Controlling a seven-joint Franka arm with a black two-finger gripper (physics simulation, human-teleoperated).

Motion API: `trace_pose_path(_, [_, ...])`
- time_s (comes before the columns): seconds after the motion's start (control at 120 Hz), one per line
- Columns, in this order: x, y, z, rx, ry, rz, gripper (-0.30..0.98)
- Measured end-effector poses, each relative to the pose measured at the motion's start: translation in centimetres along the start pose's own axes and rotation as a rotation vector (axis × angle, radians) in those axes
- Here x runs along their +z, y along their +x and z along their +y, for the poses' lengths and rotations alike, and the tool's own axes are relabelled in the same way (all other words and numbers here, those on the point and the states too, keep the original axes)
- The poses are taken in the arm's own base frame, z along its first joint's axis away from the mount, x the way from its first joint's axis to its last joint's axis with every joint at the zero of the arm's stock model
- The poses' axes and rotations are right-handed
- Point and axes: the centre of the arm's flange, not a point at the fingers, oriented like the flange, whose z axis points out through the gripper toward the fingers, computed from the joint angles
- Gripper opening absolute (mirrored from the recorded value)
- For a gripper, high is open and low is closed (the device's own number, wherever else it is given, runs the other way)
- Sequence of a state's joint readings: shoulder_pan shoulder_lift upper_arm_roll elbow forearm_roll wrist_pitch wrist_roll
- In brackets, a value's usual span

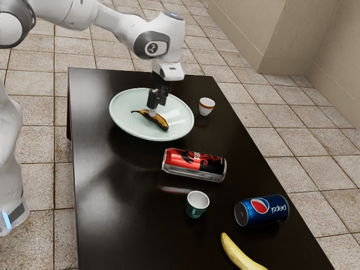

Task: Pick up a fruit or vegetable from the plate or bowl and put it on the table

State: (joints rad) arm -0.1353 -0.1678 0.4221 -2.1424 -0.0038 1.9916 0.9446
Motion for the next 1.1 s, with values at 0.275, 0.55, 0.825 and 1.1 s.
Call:
trace_pose_path(0.275, [1.0,0.6,0.0,0.125,0.0,0.025,0.69])
trace_pose_path(0.55, [2.9,0.2,0.1,0.188,-0.008,0.043,0.69])
trace_pose_path(0.825, [4.0,0.4,-0.2,0.215,-0.01,0.062,0.67])
trace_pose_path(1.1, [3.9,0.0,-0.7,0.197,-0.018,0.114,0.33])
